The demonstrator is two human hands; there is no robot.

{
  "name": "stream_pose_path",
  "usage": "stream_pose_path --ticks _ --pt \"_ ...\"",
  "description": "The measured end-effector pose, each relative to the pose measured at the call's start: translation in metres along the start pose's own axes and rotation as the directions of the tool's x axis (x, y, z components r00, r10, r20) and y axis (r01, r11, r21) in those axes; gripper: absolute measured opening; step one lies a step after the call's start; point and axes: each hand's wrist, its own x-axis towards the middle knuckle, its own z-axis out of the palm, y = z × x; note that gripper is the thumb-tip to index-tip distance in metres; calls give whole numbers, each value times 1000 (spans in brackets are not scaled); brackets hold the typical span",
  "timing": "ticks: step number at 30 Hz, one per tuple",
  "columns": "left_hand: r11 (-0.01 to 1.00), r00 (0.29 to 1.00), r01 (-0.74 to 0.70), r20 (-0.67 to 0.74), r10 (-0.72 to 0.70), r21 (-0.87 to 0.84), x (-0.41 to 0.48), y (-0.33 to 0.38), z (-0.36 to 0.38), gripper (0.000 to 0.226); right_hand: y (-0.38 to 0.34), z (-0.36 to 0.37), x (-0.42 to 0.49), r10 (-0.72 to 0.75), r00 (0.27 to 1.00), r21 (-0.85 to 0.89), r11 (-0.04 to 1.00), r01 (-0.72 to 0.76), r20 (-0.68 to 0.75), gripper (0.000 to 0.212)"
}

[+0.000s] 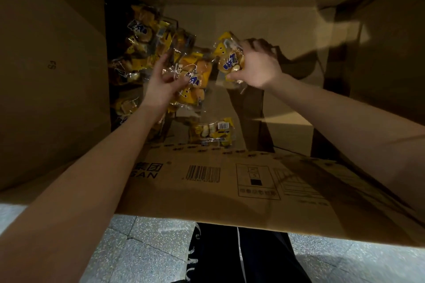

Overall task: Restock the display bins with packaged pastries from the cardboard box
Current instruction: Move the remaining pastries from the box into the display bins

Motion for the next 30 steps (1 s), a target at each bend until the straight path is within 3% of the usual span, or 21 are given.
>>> stream_pose_path --ticks 2,7,12,16,20,26,30 --pt "1000 1000 -21 -5 21 -6 -1 -2 -2 82 -4 -1 3 3 998 33 999 -5 55 87" --pt "997 996 -79 39 78 4 2 -3 -6 57 -8 -2 -1 -116 993 32 993 115 32 67" --pt "997 995 -71 71 73 -25 1 0 -9 54 -3 6 -4 -71 993 264 963 44 91 67" --pt "996 990 -25 134 36 -80 -2 7 -15 54 -2 1 -13 -78 993 496 868 25 87 88" --pt "991 990 -60 122 74 -119 -15 16 -13 51 1 -13 -27 -187 982 681 722 121 24 98" --pt "975 984 -141 88 158 -170 -43 40 -23 45 -6 -45 -52 -202 979 706 691 158 -21 76" --pt "960 976 -210 25 218 -187 -66 62 -27 31 -13 -67 -71 -183 982 717 678 162 -48 75"
